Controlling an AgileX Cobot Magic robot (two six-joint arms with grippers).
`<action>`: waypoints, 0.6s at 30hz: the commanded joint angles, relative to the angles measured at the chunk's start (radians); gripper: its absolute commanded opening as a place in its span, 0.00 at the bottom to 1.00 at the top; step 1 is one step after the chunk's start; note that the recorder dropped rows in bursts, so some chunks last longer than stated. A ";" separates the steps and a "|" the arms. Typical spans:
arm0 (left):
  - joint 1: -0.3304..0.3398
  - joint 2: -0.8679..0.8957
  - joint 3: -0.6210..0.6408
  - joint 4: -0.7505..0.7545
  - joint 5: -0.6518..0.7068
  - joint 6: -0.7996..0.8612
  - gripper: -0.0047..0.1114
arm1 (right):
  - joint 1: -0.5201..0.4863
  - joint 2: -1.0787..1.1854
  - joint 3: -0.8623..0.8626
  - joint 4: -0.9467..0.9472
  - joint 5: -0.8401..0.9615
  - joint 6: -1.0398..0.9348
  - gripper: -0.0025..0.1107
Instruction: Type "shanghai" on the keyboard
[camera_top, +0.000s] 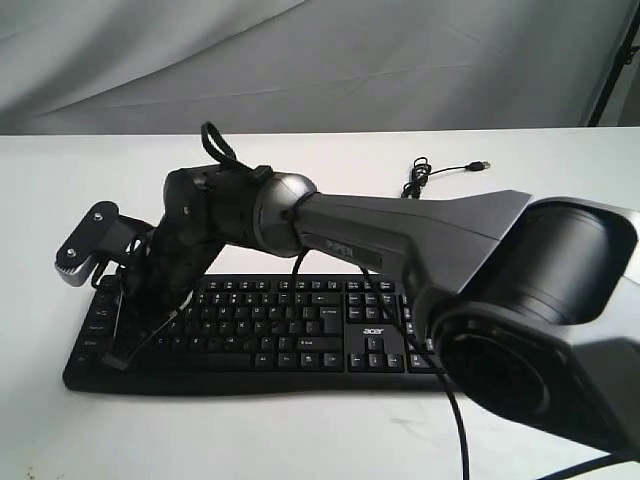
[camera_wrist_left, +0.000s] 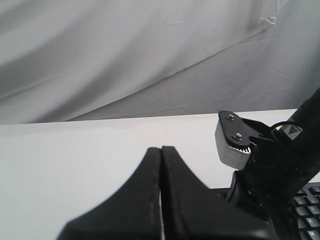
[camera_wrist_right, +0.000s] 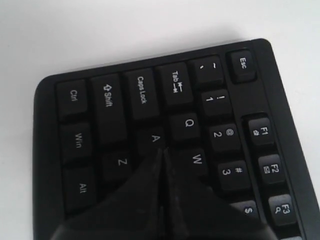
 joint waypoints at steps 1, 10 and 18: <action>-0.006 -0.002 0.002 0.000 -0.006 -0.003 0.04 | 0.002 0.008 -0.005 0.004 0.000 0.003 0.02; -0.006 -0.002 0.002 0.000 -0.006 -0.003 0.04 | -0.003 -0.113 -0.002 -0.076 0.057 0.024 0.02; -0.006 -0.002 0.002 0.000 -0.006 -0.003 0.04 | -0.049 -0.265 0.309 -0.045 -0.076 0.029 0.02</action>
